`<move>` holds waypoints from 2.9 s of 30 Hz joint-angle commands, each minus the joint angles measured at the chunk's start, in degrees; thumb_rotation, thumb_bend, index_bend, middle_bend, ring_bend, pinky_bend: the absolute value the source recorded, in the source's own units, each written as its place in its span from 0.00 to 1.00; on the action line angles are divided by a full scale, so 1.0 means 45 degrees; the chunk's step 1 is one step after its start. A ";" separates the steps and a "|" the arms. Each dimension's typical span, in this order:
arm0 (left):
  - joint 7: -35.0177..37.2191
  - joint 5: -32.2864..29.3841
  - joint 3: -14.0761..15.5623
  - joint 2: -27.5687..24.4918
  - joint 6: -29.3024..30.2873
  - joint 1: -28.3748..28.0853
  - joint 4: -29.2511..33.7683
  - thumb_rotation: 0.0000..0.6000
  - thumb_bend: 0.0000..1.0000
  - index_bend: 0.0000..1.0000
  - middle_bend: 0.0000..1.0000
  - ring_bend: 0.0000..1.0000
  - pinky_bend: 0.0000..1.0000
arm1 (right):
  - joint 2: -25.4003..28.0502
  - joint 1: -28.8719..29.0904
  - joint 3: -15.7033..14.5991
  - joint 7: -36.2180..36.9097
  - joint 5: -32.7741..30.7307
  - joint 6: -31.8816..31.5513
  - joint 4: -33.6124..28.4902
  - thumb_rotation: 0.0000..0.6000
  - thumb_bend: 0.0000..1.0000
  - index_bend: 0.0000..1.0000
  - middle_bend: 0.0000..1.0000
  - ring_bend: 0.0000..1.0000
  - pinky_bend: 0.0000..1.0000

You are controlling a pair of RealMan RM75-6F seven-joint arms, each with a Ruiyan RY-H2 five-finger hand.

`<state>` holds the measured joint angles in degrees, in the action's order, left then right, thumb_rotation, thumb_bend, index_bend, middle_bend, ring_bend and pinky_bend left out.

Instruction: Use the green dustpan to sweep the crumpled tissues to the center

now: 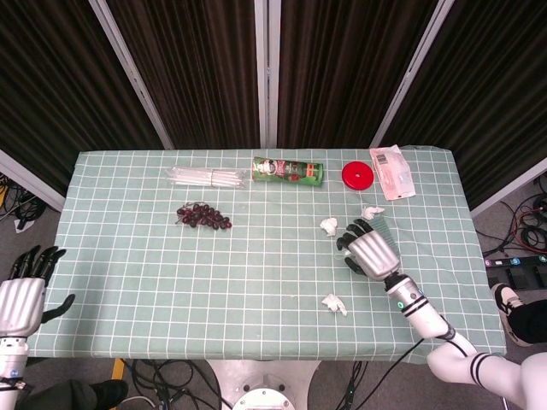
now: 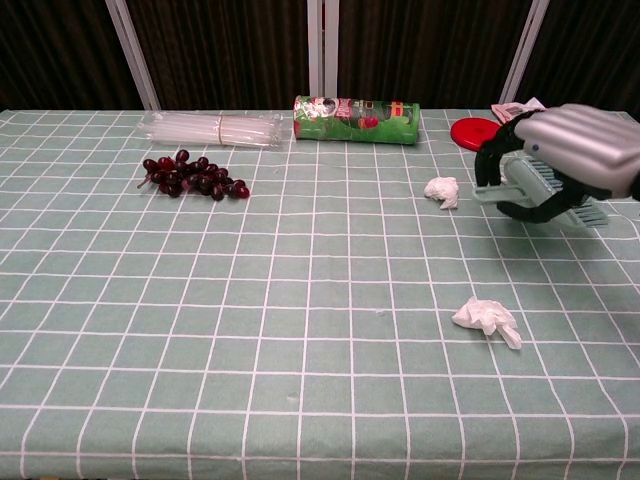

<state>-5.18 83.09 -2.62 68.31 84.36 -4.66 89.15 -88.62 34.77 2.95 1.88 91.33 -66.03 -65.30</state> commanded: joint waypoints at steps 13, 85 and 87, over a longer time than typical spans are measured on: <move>-0.0669 -0.0312 -0.0116 -0.0421 -0.0200 -0.0104 0.0918 1.00 0.23 0.15 0.12 0.06 0.12 | -0.0690 0.3045 0.0844 0.9545 0.0324 0.2273 0.3283 1.00 0.33 0.71 0.60 0.27 0.22; -0.0377 -0.0177 0.0162 -0.0463 -0.0025 0.0159 0.1212 1.00 0.22 0.15 0.12 0.06 0.12 | -0.2223 0.3039 -0.1164 1.3418 0.0519 0.1833 0.6994 1.00 0.33 0.74 0.61 0.28 0.22; -0.0302 -0.0136 0.0170 -0.0441 -0.0020 0.0162 0.1153 1.00 0.22 0.15 0.12 0.06 0.11 | -0.2104 0.2951 -0.1363 1.3571 0.0858 0.1203 0.6444 1.00 0.33 0.74 0.61 0.28 0.22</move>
<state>-6.60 82.44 -1.87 66.29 84.26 -3.94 94.40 -98.31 48.47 -1.88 61.38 93.13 -57.47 -33.63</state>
